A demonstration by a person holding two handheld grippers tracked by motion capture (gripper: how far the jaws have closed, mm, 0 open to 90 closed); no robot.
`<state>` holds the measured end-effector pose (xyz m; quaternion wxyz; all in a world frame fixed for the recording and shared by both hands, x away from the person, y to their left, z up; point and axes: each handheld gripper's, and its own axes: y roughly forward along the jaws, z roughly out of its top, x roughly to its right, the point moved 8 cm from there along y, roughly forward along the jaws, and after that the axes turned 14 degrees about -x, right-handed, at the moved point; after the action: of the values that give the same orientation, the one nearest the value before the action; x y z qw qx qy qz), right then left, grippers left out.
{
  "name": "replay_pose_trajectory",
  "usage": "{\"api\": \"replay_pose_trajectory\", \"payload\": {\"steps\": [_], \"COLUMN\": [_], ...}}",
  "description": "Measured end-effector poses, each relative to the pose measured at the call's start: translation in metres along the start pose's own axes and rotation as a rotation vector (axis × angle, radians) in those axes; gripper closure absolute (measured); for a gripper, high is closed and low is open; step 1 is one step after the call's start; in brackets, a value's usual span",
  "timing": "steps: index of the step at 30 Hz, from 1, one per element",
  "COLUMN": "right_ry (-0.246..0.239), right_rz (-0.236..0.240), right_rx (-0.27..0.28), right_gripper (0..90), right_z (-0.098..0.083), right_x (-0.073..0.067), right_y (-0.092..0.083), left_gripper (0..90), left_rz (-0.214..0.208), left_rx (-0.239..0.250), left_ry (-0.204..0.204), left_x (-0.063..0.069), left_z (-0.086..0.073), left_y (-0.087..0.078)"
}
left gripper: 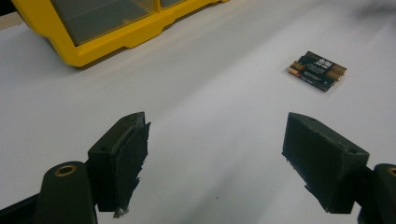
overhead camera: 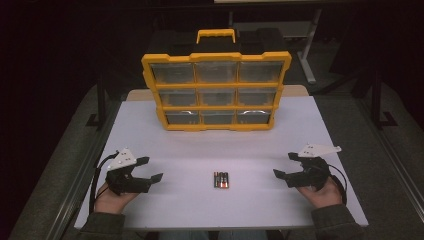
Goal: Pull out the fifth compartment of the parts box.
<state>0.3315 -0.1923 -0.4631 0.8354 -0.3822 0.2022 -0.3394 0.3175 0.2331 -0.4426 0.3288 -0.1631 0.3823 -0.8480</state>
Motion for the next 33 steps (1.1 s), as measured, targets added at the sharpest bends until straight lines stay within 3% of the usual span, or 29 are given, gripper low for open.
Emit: {"api": "replay_pose_trajectory", "payload": {"steps": [24, 33], "right_ry": [0.000, -0.003], "right_rz": [0.011, 0.010], "right_rx": [-0.005, -0.003], "right_gripper": [15.2, 15.2], "right_z": [-0.0016, -0.0018], "right_x": [-0.0035, -0.0047], "right_y": [0.0004, -0.0010], "left_gripper": [23.5, 24.0], "left_rz": [-0.026, -0.059], "left_rx": [-0.005, -0.010], "left_ry": [0.014, 0.013], "left_x": [-0.0003, 0.0045], "left_z": [0.0017, 0.0041], "left_y": [0.0030, 0.0043]}}
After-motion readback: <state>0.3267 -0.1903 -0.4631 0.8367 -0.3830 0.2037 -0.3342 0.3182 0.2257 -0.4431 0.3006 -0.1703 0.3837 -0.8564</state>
